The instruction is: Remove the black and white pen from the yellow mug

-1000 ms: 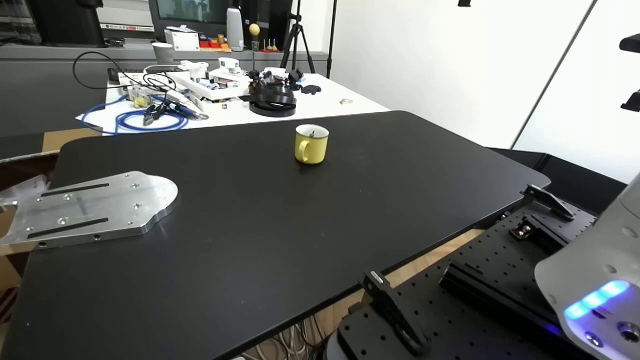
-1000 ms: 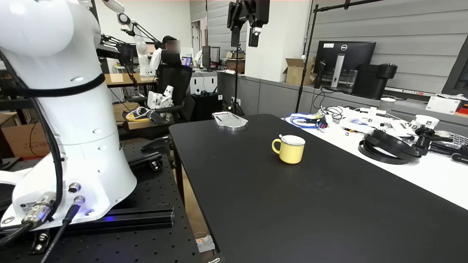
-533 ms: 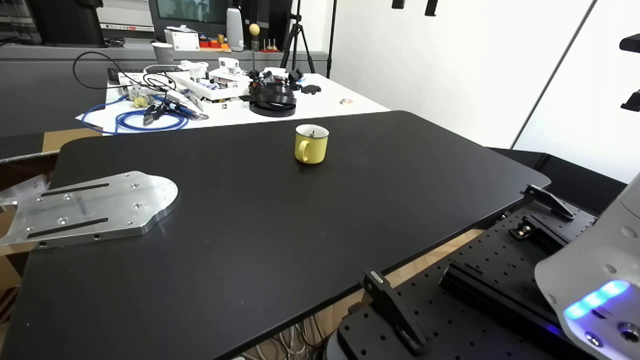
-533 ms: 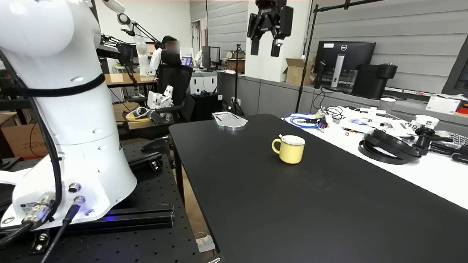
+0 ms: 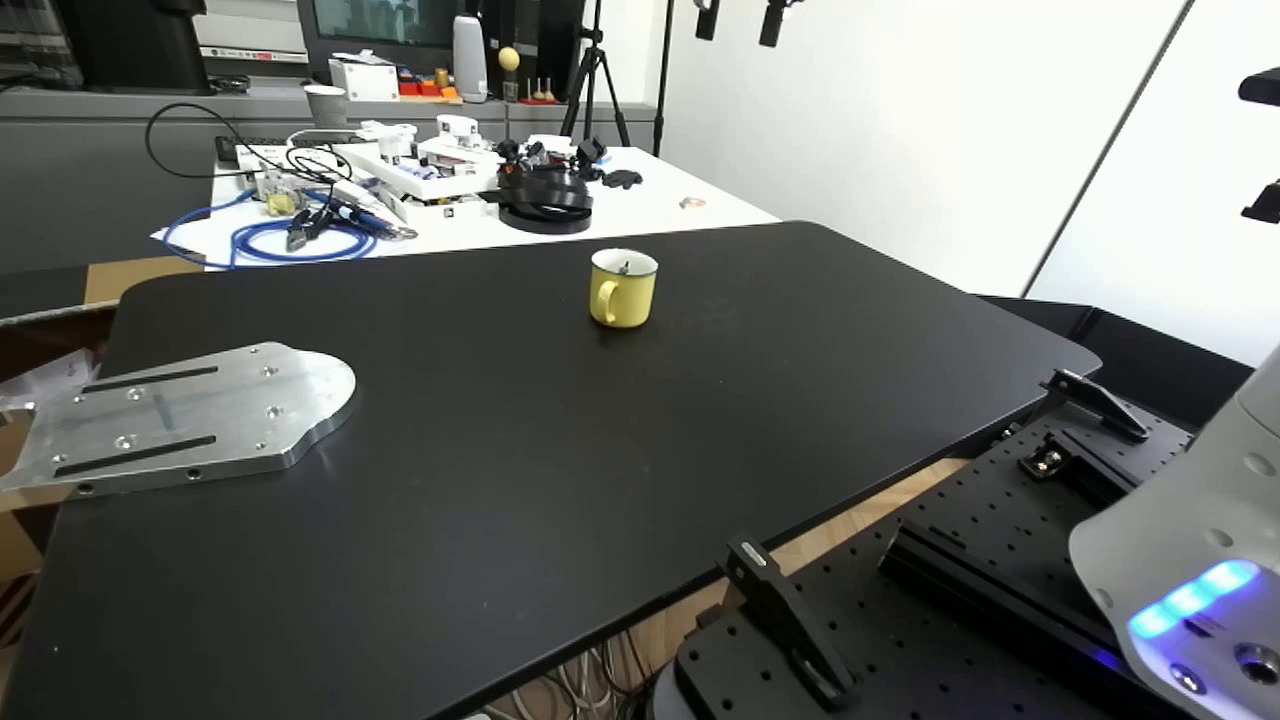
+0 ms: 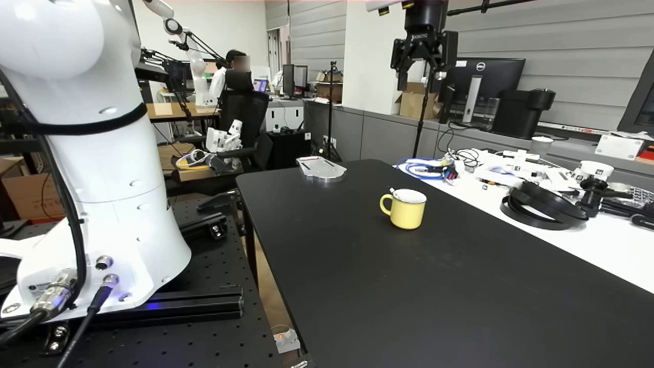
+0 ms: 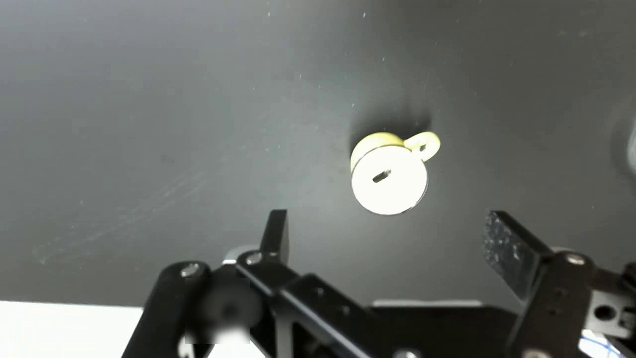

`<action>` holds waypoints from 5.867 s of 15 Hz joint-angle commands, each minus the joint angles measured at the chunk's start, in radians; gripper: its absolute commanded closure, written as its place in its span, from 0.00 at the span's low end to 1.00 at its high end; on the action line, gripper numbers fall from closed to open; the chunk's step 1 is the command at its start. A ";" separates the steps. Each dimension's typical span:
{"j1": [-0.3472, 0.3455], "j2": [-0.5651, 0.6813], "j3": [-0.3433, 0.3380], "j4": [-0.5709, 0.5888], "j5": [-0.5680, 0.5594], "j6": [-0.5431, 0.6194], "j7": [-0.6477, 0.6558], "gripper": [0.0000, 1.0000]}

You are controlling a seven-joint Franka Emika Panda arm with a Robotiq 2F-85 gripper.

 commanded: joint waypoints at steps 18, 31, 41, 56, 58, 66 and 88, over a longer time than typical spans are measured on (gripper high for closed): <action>0.143 0.194 0.024 -0.124 -0.357 0.452 0.484 0.00; 0.157 0.220 0.016 -0.122 -0.331 0.438 0.458 0.00; 0.178 0.265 -0.006 -0.121 -0.366 0.486 0.514 0.00; 0.337 0.404 -0.168 -0.121 -0.373 0.686 0.553 0.00; 0.349 0.417 -0.187 -0.121 -0.368 0.690 0.554 0.00; 0.393 0.467 -0.238 -0.119 -0.341 0.726 0.553 0.00; 0.429 0.507 -0.271 -0.117 -0.236 0.719 0.525 1.00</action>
